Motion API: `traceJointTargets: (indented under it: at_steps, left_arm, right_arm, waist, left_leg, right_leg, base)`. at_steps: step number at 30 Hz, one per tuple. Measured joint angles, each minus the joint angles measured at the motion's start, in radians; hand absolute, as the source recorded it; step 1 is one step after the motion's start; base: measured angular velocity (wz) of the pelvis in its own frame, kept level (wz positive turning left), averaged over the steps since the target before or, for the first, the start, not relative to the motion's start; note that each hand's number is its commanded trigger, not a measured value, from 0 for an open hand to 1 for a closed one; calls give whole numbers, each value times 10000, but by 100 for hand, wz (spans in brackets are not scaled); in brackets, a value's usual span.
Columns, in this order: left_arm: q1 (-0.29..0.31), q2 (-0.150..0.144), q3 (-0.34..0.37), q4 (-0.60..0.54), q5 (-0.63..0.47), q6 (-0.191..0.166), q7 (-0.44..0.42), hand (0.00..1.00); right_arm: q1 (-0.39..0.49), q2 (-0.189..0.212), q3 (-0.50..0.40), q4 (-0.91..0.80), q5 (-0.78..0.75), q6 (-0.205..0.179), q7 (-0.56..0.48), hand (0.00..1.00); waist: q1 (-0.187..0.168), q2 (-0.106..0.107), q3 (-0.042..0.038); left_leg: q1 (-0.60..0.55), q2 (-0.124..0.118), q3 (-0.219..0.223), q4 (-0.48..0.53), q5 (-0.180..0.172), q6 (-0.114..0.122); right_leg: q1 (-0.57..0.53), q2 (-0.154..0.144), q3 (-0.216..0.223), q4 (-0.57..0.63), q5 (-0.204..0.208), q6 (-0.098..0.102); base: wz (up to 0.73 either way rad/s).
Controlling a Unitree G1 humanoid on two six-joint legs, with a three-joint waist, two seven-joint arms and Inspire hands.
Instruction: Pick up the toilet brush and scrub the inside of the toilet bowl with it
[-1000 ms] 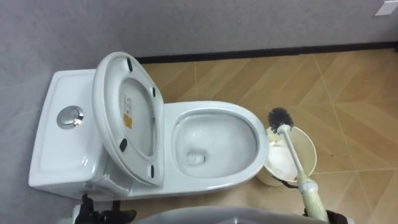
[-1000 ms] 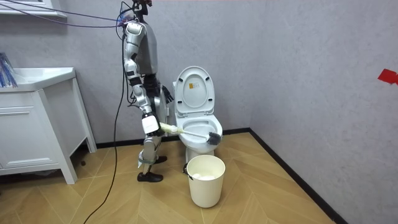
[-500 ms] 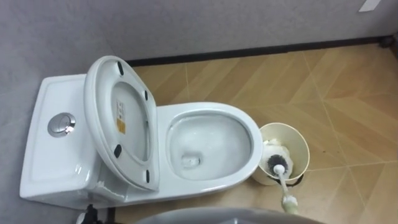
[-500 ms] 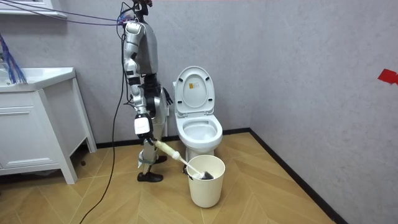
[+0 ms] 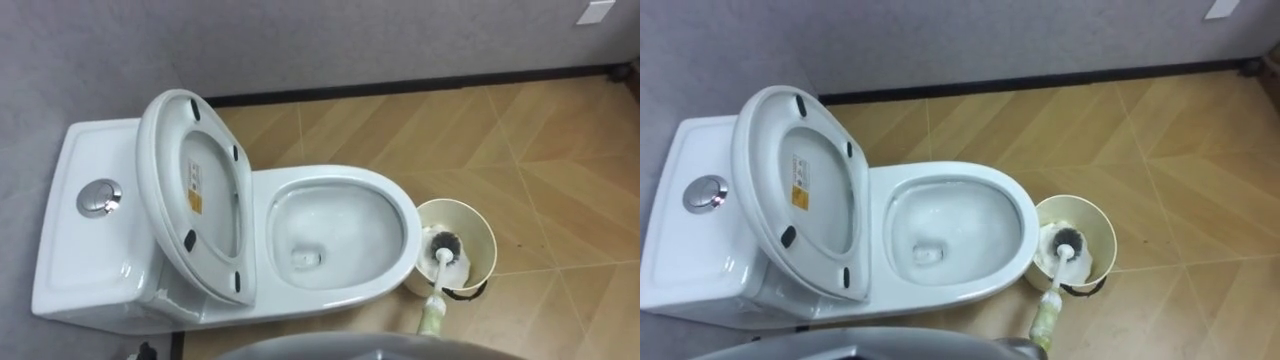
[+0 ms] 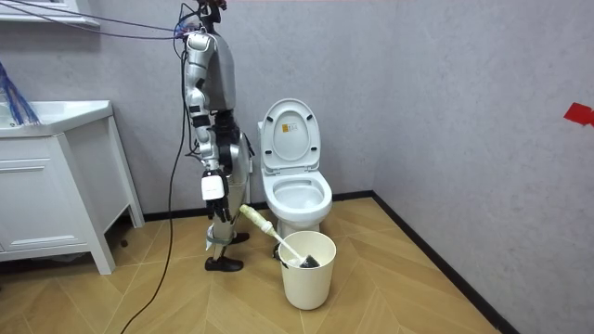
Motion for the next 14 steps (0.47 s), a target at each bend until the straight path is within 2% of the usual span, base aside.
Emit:
traceJointTargets:
  at_steps: [4, 7, 14]
  left_arm:
    - [-6, -2, -2, -4, 692, 310, -171, 0]
    - [-10, -11, 0, 0, 754, 642, -251, 0]
    - [54, -81, 1, -4, 1388, 986, -715, 0]
  right_arm:
    - [-165, 0, -58, 321, 1, 237, 407, 0]
    - [-269, -1, -41, 685, -58, 476, 858, 0]
    - [-484, -9, 438, 1423, -800, 1177, 2316, 0]
  waist:
    - [-3, 22, -5]
    - [-35, 20, -5]
    - [47, -23, -12]
  left_leg:
    - [7, 20, -2, 9, 0, 0]
    - [23, 8, -48, 36, 0, 0]
    - [106, -49, -189, 24, -2, 4]
  right_leg:
    - [22, 3, -12, -13, 1, 2]
    - [77, -11, -67, -15, 1, 2]
    - [172, -34, -115, 5, -27, 23]
  base:
    - [0]
    - [4]
    - [2]
